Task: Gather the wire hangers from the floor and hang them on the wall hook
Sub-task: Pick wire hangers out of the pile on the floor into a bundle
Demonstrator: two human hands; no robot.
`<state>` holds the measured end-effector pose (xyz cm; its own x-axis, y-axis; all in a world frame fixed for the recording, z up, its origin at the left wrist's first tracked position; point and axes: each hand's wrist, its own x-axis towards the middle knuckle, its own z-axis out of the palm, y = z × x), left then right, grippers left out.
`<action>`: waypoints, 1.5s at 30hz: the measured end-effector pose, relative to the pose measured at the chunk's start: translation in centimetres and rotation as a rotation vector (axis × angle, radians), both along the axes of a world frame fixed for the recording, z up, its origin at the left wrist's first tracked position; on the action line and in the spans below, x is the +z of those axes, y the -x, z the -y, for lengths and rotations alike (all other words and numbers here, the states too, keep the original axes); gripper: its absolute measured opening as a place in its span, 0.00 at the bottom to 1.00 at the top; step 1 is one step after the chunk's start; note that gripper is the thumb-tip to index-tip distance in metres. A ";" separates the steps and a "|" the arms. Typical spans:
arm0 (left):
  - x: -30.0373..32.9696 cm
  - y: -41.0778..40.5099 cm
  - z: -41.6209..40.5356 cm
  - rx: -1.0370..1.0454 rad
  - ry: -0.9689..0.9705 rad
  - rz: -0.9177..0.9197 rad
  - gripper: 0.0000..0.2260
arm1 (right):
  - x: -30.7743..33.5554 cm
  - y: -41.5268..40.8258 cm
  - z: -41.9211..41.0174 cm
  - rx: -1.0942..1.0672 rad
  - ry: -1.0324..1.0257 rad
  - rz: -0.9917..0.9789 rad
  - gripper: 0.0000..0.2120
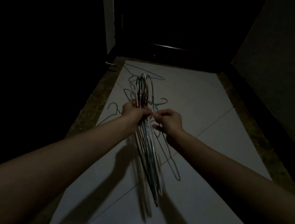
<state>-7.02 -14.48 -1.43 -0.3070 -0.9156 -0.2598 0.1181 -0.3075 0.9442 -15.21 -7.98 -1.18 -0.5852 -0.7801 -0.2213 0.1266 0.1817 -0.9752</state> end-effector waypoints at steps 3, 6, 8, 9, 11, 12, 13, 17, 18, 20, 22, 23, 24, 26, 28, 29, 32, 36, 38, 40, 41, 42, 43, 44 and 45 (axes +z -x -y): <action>-0.1 0.3 -0.4 -0.022 0.034 -0.003 0.12 | 0.0 0.0 0.2 -0.010 -0.033 -0.041 0.10; -0.1 0.5 -0.7 -0.009 0.036 -0.018 0.13 | 0.4 0.0 0.1 0.010 -0.038 -0.078 0.11; -0.1 0.5 -0.6 0.016 -0.031 -0.057 0.11 | 0.6 -0.1 0.0 0.043 -0.027 -0.111 0.12; -0.2 0.6 -0.4 0.030 -0.087 -0.086 0.11 | 0.6 -0.2 0.0 0.056 -0.021 -0.124 0.12; -0.1 0.6 0.1 0.044 -0.189 -0.134 0.12 | 0.5 -0.4 0.1 0.074 -0.012 -0.140 0.11; -0.1 0.5 0.3 0.047 -0.222 -0.152 0.12 | 0.5 -0.5 0.0 0.083 -0.007 -0.140 0.08; -0.2 0.5 0.5 0.056 -0.242 -0.170 0.11 | 0.4 -0.5 0.0 0.098 -0.001 -0.135 0.04; -0.4 -0.1 1.2 0.093 -0.241 -0.175 0.12 | 0.2 -0.9 -0.9 0.241 -0.028 -0.067 0.11; -0.5 -0.3 1.4 0.104 -0.235 -0.174 0.13 | 0.0 -1.0 -1.1 0.302 -0.071 -0.073 0.12; -0.6 -0.8 1.9 0.118 -0.234 -0.178 0.12 | -0.5 -1.2 -1.4 0.427 -0.153 -0.114 0.13; -0.5 -1.5 2.3 0.083 -0.241 -0.195 0.13 | -0.7 -1.3 -1.1 0.476 -0.164 -0.134 0.13; -0.5 -1.8 2.4 0.057 -0.246 -0.214 0.15 | -0.9 -1.2 -0.9 0.470 -0.160 -0.131 0.12; -0.5 -2.1 2.6 0.038 -0.255 -0.234 0.17 | -1.0 -1.2 -0.6 0.463 -0.153 -0.123 0.12; -0.7 -2.6 2.9 0.035 -0.263 -0.265 0.18 | -1.3 -1.0 0.0 0.466 -0.131 -0.106 0.12; -0.9 -3.0 3.4 0.060 -0.219 -0.267 0.14 | -1.6 -0.8 0.7 0.502 -0.130 -0.102 0.11; -1.1 -3.2 3.7 0.078 -0.182 -0.249 0.13 | -1.8 -0.8 1.0 0.528 -0.141 -0.119 0.11; -1.4 -3.8 4.8 0.093 -0.117 -0.215 0.13 | -2.1 -0.5 2.1 0.571 -0.207 -0.200 0.13; -0.4 -5.0 6.9 -0.007 -0.069 -0.139 0.10 | -2.2 1.3 3.8 0.593 -0.304 -0.346 0.15; 0.4 -5.6 7.8 -0.025 -0.065 -0.140 0.12 | -2.6 2.7 4.6 0.550 -0.370 -0.467 0.18; 1.0 -6.1 8.6 -0.025 -0.089 -0.176 0.13 | -3.4 4.0 5.1 0.446 -0.417 -0.548 0.20; 1.1 -6.3 9.0 -0.023 -0.106 -0.190 0.13 | -4.1 4.4 5.1 0.386 -0.430 -0.573 0.21; 1.2 -6.3 9.2 -0.026 -0.122 -0.195 0.12 | -4.9 4.8 5.0 0.326 -0.438 -0.591 0.21; 1.2 -6.2 9.4 -0.032 -0.135 -0.191 0.13 | -6.1 5.0 4.8 0.271 -0.442 -0.602 0.22; 1.1 -6.1 9.6 -0.036 -0.145 -0.187 0.16 | -7.2 5.3 4.7 0.226 -0.446 -0.611 0.22; 0.9 -5.9 9.9 -0.044 -0.151 -0.182 0.18 | -8.4 5.5 4.8 0.192 -0.451 -0.619 0.22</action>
